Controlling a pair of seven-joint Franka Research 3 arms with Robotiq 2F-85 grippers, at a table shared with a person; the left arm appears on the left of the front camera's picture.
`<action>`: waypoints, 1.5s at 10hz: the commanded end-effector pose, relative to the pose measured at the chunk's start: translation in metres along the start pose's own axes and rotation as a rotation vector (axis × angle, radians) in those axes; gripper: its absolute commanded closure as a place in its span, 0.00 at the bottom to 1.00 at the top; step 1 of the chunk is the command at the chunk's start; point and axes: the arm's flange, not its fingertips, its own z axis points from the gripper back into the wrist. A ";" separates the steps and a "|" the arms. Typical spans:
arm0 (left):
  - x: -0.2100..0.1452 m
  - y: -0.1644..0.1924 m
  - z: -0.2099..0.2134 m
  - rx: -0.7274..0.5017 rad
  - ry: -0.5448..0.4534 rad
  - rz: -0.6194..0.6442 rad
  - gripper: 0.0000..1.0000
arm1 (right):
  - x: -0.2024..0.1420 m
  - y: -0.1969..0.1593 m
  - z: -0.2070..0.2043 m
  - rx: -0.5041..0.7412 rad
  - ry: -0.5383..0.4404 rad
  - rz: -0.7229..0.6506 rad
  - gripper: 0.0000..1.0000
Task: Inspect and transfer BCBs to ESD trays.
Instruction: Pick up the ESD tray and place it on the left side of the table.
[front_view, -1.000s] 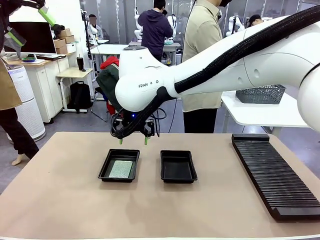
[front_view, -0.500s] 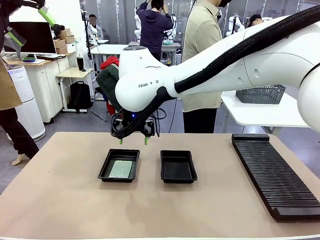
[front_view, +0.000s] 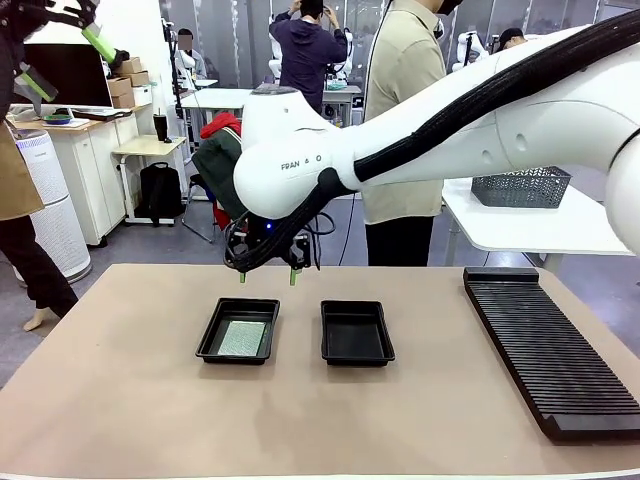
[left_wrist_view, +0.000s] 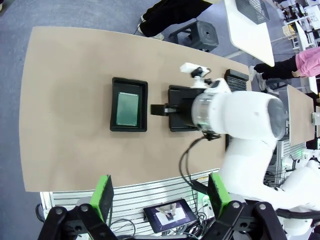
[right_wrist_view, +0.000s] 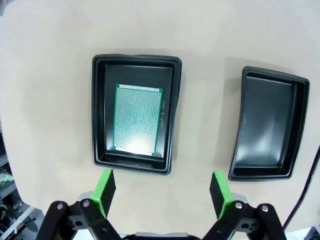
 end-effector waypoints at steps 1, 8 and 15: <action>-0.002 0.012 -0.032 0.069 -0.003 0.017 0.00 | -0.022 -0.041 0.013 0.117 -0.006 -0.014 0.00; -0.024 0.037 -0.177 0.245 0.082 0.034 0.00 | -0.030 -0.147 0.034 0.403 0.040 -0.047 0.00; -0.026 0.052 -0.331 0.391 0.164 -0.042 0.00 | -0.019 -0.163 0.040 0.469 0.045 -0.061 0.00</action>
